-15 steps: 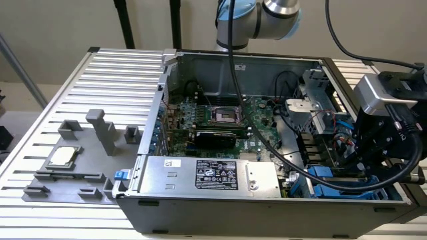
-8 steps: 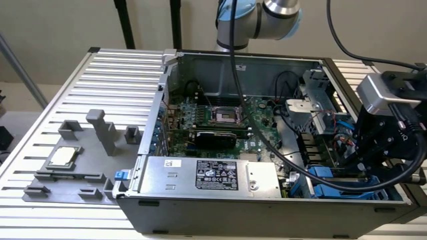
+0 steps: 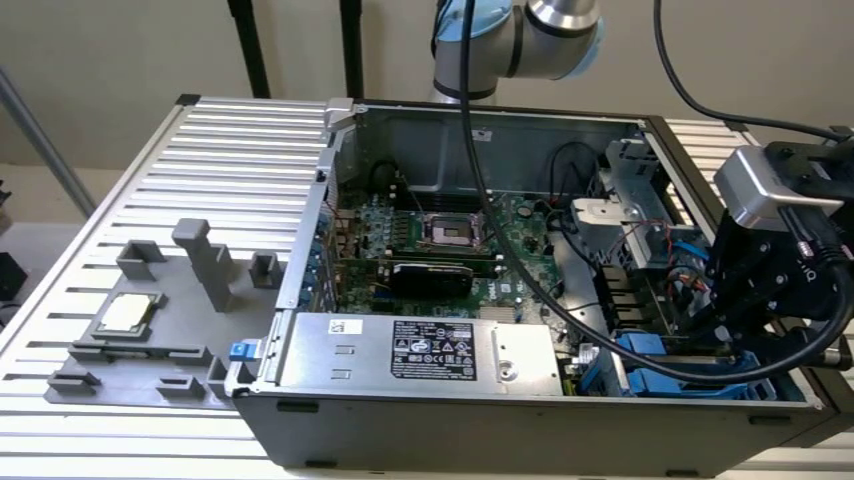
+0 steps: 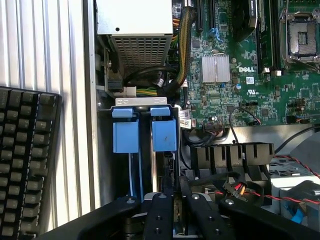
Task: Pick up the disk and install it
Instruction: 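Insert the first disk wire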
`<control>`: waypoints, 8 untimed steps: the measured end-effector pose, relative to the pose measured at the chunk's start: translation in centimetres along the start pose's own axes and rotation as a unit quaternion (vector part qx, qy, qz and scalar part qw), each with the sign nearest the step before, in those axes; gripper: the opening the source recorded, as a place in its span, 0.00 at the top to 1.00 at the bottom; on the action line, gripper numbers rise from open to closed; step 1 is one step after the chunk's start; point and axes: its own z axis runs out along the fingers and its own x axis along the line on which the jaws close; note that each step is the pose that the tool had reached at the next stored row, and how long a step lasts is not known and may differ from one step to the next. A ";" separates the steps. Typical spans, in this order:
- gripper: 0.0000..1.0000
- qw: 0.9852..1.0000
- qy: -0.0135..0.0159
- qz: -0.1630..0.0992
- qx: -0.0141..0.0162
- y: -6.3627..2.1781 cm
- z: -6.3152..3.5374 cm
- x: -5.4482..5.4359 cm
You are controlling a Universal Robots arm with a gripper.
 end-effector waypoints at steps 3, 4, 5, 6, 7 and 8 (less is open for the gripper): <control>0.84 1.000 0.000 0.000 0.000 -0.01 0.00 0.0; 0.84 1.000 0.000 0.000 0.000 -0.01 0.00 0.0; 0.84 1.000 0.000 0.000 0.000 -0.02 -0.01 0.1; 0.84 1.000 0.000 0.000 0.000 -0.02 -0.01 0.1; 0.84 1.000 0.000 0.000 -0.001 -0.03 -0.02 0.1; 0.84 1.000 0.000 0.000 -0.001 -0.04 -0.02 0.1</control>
